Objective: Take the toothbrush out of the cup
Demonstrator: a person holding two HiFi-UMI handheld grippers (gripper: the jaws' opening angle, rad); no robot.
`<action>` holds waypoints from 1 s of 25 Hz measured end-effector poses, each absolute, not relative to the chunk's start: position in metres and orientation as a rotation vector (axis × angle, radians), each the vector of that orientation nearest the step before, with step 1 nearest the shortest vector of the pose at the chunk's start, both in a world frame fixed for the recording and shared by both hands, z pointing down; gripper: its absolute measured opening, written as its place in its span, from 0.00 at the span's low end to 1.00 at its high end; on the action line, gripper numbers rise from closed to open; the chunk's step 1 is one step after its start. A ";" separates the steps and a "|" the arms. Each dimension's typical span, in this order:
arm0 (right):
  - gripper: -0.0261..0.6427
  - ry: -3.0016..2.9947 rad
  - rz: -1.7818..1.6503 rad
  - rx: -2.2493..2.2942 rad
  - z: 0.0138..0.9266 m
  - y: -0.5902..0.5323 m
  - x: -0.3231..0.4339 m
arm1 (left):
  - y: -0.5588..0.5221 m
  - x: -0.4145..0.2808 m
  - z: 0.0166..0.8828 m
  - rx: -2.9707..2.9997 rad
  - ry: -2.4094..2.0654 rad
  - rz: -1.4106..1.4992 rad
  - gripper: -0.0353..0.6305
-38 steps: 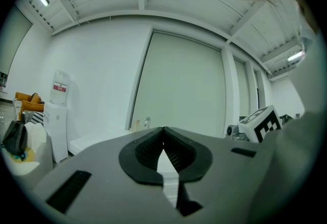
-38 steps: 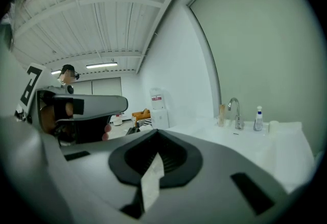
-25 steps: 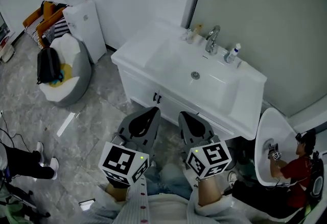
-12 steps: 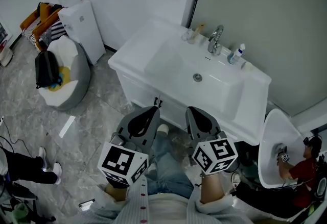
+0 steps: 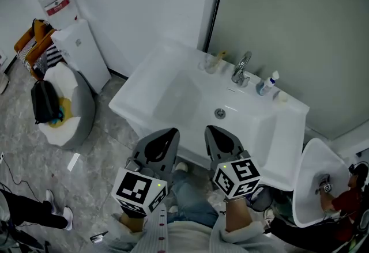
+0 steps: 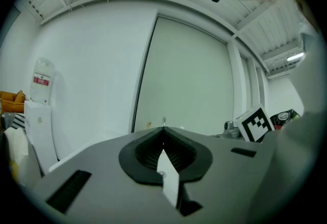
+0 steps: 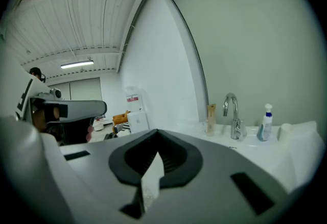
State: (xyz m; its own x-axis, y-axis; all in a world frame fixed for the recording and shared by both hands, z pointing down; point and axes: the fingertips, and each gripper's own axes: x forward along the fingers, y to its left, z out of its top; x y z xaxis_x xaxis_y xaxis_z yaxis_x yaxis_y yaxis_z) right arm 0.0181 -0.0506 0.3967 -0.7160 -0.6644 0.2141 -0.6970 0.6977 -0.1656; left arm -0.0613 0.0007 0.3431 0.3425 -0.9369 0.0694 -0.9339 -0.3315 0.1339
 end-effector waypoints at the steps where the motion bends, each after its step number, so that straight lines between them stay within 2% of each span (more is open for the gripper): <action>1: 0.05 -2.760 0.361 1.117 0.397 -0.064 0.015 | -0.013 -0.063 0.343 2.446 -1.711 -0.029 0.08; 14: 0.05 -2.673 0.413 1.164 0.403 -0.195 -0.005 | -0.161 -0.080 0.341 2.468 -1.599 -0.001 0.08; 25: 0.05 -2.654 0.422 1.229 0.400 -0.244 -0.010 | -0.209 -0.081 0.343 2.487 -1.541 0.015 0.08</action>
